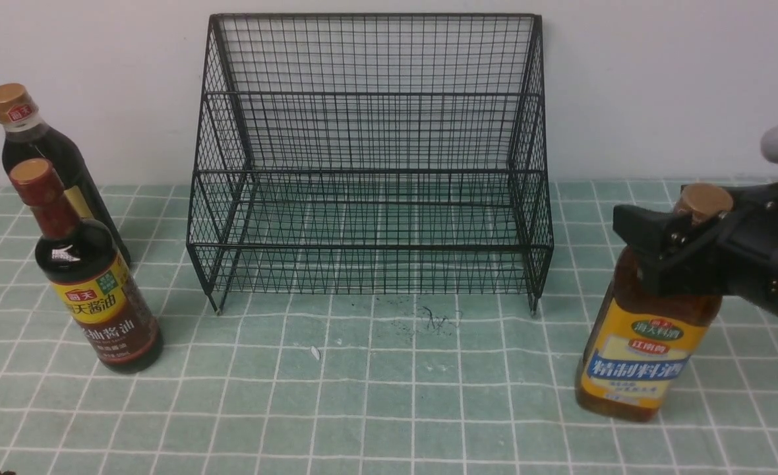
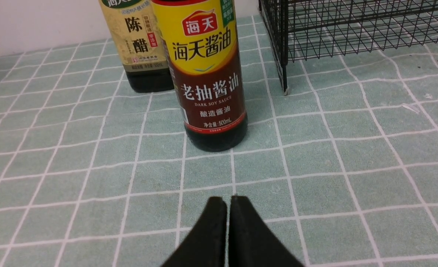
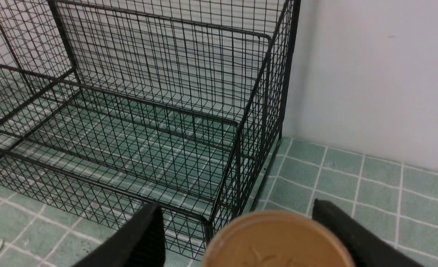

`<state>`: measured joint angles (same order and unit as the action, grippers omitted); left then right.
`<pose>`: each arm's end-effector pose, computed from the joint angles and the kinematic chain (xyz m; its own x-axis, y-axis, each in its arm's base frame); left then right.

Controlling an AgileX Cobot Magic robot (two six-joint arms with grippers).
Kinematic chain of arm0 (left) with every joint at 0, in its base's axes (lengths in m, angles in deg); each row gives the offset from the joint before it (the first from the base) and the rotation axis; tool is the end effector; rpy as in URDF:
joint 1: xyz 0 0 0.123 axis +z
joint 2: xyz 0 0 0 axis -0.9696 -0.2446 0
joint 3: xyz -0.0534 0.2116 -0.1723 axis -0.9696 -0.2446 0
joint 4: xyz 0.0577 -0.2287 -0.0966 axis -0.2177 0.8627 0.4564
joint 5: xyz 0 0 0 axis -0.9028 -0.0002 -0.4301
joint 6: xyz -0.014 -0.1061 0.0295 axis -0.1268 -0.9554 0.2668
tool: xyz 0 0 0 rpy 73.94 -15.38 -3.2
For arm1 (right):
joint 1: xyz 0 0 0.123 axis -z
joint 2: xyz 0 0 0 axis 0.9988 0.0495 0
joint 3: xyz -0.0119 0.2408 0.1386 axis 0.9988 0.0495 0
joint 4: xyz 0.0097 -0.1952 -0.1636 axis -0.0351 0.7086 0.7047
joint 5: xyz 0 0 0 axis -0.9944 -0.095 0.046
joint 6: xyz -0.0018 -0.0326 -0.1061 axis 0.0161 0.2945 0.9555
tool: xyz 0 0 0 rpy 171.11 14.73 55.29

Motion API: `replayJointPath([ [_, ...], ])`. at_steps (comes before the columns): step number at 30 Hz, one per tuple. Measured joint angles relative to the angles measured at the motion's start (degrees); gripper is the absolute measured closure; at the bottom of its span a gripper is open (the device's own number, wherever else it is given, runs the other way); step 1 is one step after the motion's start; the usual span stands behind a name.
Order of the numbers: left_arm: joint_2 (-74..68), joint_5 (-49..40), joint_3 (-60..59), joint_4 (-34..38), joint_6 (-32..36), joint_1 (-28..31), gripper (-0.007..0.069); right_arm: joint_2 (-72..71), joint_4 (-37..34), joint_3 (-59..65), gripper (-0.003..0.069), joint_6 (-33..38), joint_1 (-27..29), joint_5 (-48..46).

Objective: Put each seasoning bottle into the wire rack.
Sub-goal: Use the right arm to grab the condiment bottle closest to it, then use the right arm to put the condiment bottle back on the shelf

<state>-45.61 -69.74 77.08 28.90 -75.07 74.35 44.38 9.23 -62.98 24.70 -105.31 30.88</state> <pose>0.0814 -0.0021 0.1650 -0.3037 0.0847 -0.9490 0.0494 0.9961 0.0731 0.2502 0.0833 0.2535 -0.3898 -0.0951 -0.9160 -0.3087 0.9506 0.0327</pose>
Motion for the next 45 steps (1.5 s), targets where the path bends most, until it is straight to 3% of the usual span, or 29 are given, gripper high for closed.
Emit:
replayJointPath([
  [2, 0.0, 0.0, 0.0, 0.0, 0.0, 0.0, 0.0631, 0.0, 0.0, 0.0, 0.0234, 0.1, 0.0, -0.2],
  [4, 0.0, 0.0, 0.0, 0.0, 0.0, 0.0, 0.0631, -0.1, 0.8, 0.0, 0.0354, 0.7, 0.1, -0.4],
  [9, 0.0, 0.0, 0.0, 0.0, 0.0, 0.0, 0.0631, -0.9, 3.4, -1.9, 0.0351, 1.1, -0.1, -5.2],
  [13, 0.0, 0.0, 0.0, 0.0, 0.0, 0.0, 0.0631, -3.0, 4.5, -9.0, 0.0351, 1.2, 0.0, -18.8],
  [16, 0.0, 0.0, 0.0, 0.0, 0.0, 0.0, 0.0631, -3.6, 4.5, -15.6, 0.0351, 1.7, 0.0, -21.8],
  [23, 0.0, 0.0, 0.0, 0.0, 0.0, 0.0, 0.0631, -0.7, 1.0, -29.2, 0.0351, 1.4, 0.0, -19.1],
  [30, 0.0, 0.0, 0.0, 0.0, 0.0, 0.0, 0.0631, 11.6, -2.4, -42.3, 0.0351, 1.6, -0.2, -16.9],
  [45, 0.0, 0.0, 0.0, 0.0, 0.0, 0.0, 0.0631, 34.6, -3.1, -66.6, 0.0351, 1.2, -3.1, -14.4],
])
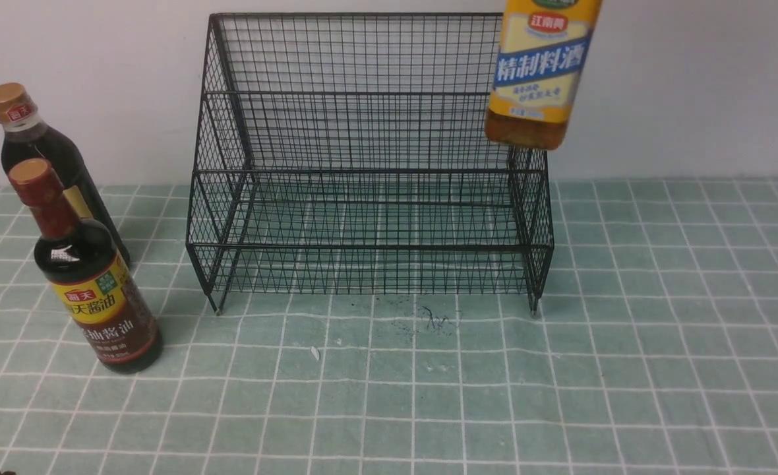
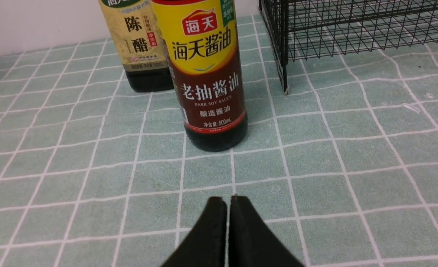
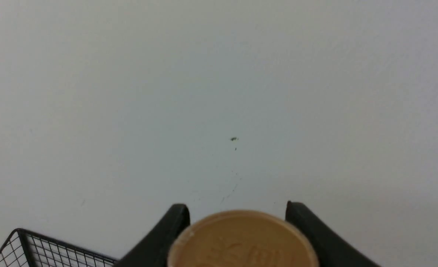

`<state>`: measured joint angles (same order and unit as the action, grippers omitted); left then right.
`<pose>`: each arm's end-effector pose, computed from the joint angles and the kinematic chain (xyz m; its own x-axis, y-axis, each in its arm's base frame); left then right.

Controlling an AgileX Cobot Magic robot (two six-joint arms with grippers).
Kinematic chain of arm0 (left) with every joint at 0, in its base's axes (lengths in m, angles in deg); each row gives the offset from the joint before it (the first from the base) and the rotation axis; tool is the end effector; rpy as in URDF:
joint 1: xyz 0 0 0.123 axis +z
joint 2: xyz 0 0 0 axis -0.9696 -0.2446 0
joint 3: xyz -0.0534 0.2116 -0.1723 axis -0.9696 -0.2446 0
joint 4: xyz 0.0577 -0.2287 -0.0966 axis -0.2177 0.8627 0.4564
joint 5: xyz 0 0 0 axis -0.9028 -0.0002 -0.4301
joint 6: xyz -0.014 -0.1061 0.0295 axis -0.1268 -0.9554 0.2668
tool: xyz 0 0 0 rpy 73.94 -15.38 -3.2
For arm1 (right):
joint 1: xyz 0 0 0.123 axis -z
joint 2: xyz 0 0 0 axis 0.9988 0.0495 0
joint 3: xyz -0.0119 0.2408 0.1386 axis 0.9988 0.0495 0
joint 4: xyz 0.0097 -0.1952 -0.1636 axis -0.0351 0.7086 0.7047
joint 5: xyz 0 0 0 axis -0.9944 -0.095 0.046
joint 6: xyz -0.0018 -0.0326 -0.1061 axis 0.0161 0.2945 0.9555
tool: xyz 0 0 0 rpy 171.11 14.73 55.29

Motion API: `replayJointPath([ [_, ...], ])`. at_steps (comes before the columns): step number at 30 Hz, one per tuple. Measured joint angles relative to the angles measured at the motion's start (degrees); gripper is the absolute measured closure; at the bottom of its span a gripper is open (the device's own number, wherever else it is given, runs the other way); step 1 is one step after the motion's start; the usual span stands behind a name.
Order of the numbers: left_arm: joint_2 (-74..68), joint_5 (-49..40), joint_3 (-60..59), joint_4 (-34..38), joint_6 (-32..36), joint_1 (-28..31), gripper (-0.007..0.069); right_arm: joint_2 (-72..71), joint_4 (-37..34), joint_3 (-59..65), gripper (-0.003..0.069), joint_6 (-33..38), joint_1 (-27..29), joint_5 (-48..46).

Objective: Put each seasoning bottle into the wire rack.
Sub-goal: Use the right arm to put the condiment bottle back on the shelf

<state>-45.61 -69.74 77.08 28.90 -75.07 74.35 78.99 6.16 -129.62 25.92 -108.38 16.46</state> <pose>0.0814 -0.0021 0.1650 -0.3037 0.0847 -0.9490 0.0494 0.9961 0.0731 0.4217 0.1596 0.4223 -0.1147 0.0268 -0.9930 -0.3225 0.9445 0.0627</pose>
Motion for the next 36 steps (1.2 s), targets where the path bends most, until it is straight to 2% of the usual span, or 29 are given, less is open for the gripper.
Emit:
replayJointPath([
  [8, 0.0, 0.0, 0.0, 0.0, 0.0, 0.0, 0.0631, 7.4, 0.0, -2.5, 0.0351, -1.2, -1.4, 1.1],
  [14, 0.0, 0.0, 0.0, 0.0, 0.0, 0.0, 0.0631, 9.1, 0.3, -2.5, 0.0351, -1.1, -1.7, -5.6],
  [21, 0.0, 0.0, 0.0, 0.0, 0.0, 0.0, 0.0631, 9.7, -0.4, -2.5, 0.0351, -0.8, -2.9, -17.7],
  [30, 0.0, 0.0, 0.0, 0.0, 0.0, 0.0, 0.0631, 9.7, -1.7, -2.6, 0.035, 0.1, -3.6, -20.1],
  [36, 0.0, 0.0, 0.0, 0.0, 0.0, 0.0, 0.0631, 7.3, -5.6, -3.3, 0.0281, -0.5, -4.0, -21.5],
])
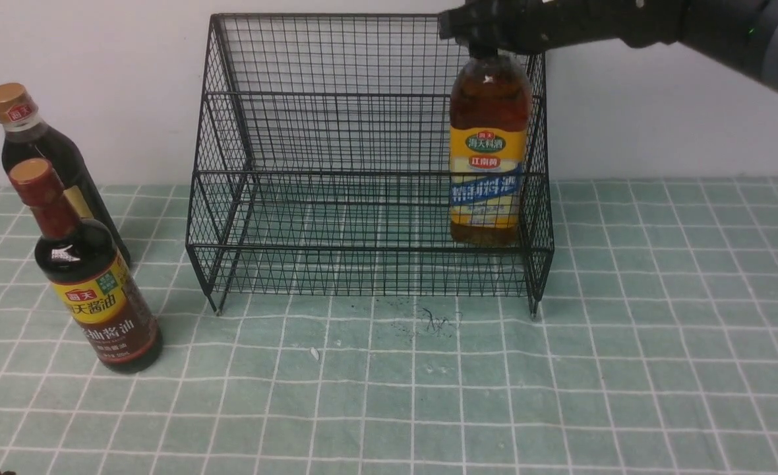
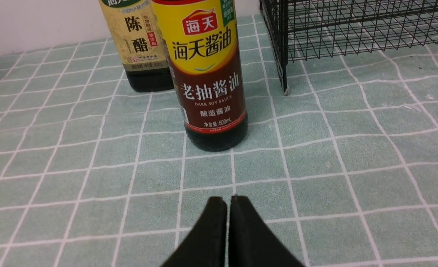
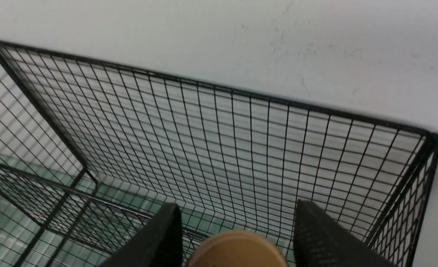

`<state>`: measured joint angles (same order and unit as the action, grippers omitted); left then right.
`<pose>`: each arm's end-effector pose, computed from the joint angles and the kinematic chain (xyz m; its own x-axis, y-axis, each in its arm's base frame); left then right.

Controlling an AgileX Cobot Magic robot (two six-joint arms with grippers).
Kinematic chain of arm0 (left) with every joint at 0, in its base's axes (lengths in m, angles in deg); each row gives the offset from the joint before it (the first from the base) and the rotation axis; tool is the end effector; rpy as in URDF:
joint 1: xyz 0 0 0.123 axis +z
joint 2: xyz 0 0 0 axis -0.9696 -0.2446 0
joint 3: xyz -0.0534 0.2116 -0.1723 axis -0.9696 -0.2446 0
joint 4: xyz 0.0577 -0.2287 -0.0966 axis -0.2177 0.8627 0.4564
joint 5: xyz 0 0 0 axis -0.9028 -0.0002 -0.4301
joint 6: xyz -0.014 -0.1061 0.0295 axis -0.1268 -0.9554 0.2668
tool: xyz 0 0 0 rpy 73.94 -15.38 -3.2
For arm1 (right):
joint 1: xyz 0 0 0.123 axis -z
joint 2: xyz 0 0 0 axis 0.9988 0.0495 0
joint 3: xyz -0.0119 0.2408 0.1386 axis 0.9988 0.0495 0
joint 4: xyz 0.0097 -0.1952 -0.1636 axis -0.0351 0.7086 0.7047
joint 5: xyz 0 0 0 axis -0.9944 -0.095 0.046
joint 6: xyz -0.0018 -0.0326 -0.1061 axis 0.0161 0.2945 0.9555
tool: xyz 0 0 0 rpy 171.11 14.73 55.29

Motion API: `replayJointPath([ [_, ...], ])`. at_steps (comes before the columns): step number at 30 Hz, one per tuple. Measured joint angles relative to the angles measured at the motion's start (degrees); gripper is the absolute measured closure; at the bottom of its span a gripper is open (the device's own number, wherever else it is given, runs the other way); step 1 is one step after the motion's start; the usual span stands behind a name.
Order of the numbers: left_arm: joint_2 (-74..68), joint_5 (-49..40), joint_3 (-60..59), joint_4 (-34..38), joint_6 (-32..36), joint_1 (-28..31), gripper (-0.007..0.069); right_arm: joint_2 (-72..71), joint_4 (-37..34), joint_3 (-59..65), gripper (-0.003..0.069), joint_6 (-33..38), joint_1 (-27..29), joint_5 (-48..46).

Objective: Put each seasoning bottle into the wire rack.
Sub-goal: Use the right arm to put the condiment bottle back on the shelf, then use the left arm to grab the condiment bottle closest to it

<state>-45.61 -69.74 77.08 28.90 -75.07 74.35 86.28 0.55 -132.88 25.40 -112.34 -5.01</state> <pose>0.0814 -0.0021 0.1650 -0.3037 0.0847 -0.9490 0.0494 0.9961 0.0731 0.4277 0.1961 0.3444 -0.5340 -0.0510 -0.8439 -0.3019 0.9439 0.1340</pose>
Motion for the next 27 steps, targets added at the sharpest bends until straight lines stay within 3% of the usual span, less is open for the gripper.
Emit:
replayJointPath([
  [7, 0.0, 0.0, 0.0, 0.0, 0.0, 0.0, 0.0631, -6.5, -0.3, -0.4, 0.0256, 0.5, 0.0, -1.7],
  [13, 0.0, 0.0, 0.0, 0.0, 0.0, 0.0, 0.0631, -15.9, -0.3, -0.4, 0.0281, 4.8, 0.0, -11.5],
  [18, 0.0, 0.0, 0.0, 0.0, 0.0, 0.0, 0.0631, -27.6, -0.5, -0.4, 0.0397, 9.0, 0.0, -23.8],
  [19, 0.0, 0.0, 0.0, 0.0, 0.0, 0.0, 0.0631, -31.5, -0.5, -0.4, 0.0452, 9.2, 0.0, -27.1],
  [22, 0.0, 0.0, 0.0, 0.0, 0.0, 0.0, 0.0631, -36.2, -0.5, -0.7, 0.0526, 9.4, 0.0, -31.3],
  [23, 0.0, 0.0, 0.0, 0.0, 0.0, 0.0, 0.0631, -40.1, -0.5, -0.8, 0.0596, 9.6, 0.0, -35.4],
  [27, 0.0, 0.0, 0.0, 0.0, 0.0, 0.0, 0.0631, -49.0, -1.5, 3.5, 0.0664, 8.8, 0.0, -39.3],
])
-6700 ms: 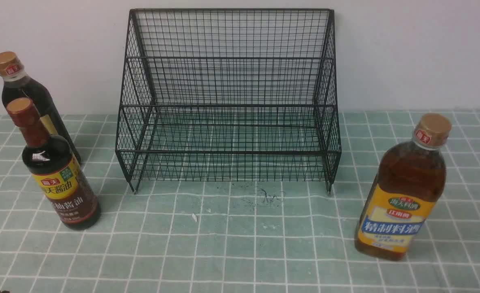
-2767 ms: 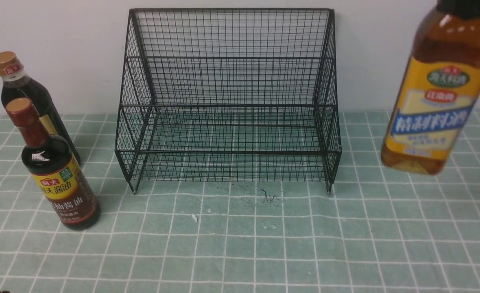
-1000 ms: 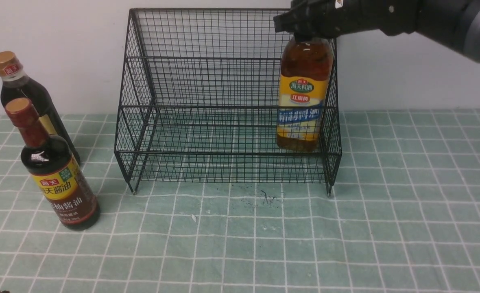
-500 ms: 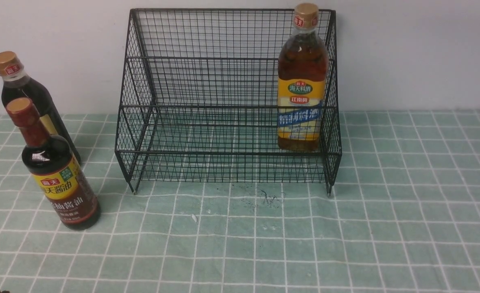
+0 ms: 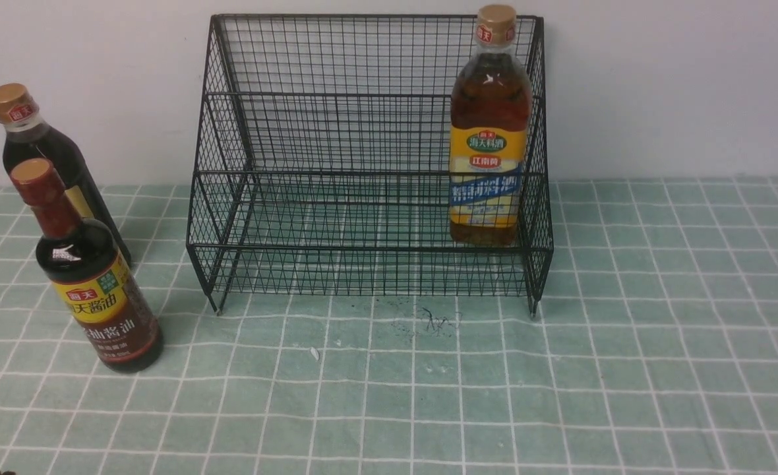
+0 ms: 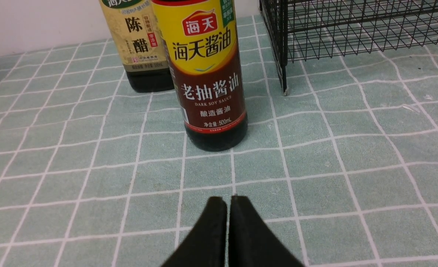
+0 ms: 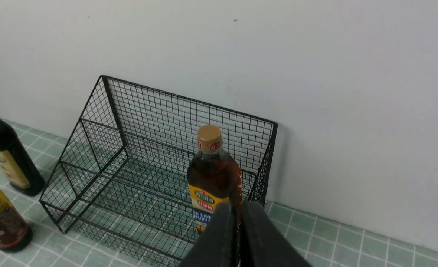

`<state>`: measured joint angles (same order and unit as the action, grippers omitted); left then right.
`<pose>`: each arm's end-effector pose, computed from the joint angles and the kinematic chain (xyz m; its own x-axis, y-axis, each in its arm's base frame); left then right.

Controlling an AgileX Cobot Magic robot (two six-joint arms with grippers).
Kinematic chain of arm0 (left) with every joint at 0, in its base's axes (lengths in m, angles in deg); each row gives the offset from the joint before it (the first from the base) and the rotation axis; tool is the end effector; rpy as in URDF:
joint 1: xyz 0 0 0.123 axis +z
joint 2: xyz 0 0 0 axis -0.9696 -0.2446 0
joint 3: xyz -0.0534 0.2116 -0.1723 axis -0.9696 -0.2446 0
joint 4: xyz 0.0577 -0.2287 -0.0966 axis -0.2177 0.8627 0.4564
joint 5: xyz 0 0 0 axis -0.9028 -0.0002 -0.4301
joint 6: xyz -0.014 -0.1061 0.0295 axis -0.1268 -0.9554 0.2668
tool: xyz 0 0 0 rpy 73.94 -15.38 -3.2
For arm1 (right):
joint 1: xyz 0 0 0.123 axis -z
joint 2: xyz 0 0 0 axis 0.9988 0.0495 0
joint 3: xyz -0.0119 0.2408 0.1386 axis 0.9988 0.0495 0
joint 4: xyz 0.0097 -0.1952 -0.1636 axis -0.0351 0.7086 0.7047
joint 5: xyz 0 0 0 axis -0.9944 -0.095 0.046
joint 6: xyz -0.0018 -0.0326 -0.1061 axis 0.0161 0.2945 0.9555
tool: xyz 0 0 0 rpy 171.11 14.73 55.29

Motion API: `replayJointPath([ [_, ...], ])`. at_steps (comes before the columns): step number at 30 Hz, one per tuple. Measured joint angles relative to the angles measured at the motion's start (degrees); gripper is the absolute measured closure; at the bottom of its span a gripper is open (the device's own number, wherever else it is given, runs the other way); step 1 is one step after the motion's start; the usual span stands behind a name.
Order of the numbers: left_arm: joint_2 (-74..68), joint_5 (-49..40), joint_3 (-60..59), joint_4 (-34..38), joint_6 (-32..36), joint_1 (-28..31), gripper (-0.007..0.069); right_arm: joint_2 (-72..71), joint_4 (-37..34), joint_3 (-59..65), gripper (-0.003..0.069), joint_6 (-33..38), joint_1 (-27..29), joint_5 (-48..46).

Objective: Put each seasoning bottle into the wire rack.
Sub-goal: Use the left arm to grab the condiment bottle closest to it

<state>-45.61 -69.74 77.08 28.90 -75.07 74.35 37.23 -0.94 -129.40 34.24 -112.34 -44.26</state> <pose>0.0814 -0.0021 0.1650 -0.3037 0.0847 -0.9490 0.0494 0.9961 0.0731 0.1365 0.0585 0.5337 -0.4114 -0.1100 -0.9048 -0.3571 0.9328 0.0489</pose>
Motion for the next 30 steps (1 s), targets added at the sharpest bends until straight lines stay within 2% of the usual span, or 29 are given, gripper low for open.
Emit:
replayJointPath([
  [4, 0.0, 0.0, 0.0, 0.0, 0.0, 0.0, 0.0631, -8.4, -2.8, 9.1, 0.0671, -2.2, 0.0, 1.4],
  [8, 0.0, 0.0, 0.0, 0.0, 0.0, 0.0, 0.0631, -21.2, -6.9, 27.6, 0.0672, -4.5, 0.0, 14.3],
  [9, 0.0, 0.0, 0.0, 0.0, 0.0, 0.0, 0.0631, -21.2, -7.1, 28.4, 0.0672, -4.5, 0.0, 14.3],
  [12, 0.0, 0.0, 0.0, 0.0, 0.0, 0.0, 0.0631, -27.6, -13.1, 41.7, 0.0673, -4.6, 0.0, 24.8],
  [15, 0.0, 0.0, 0.0, 0.0, 0.0, 0.0, 0.0631, -30.7, -19.5, 49.9, 0.0673, -4.6, 0.0, 30.6],
  [18, 0.0, 0.0, 0.0, 0.0, 0.0, 0.0, 0.0631, -31.9, -21.7, 53.8, 0.0673, -3.9, 0.0, 33.1],
  [26, 0.0, 0.0, 0.0, 0.0, 0.0, 0.0, 0.0631, -32.4, -21.4, 58.9, 0.0673, 11.5, 0.0, 41.3],
  [30, 0.0, 0.0, 0.0, 0.0, 0.0, 0.0, 0.0631, -34.2, -21.8, 63.0, 0.0673, 15.9, 1.9, 46.9],
])
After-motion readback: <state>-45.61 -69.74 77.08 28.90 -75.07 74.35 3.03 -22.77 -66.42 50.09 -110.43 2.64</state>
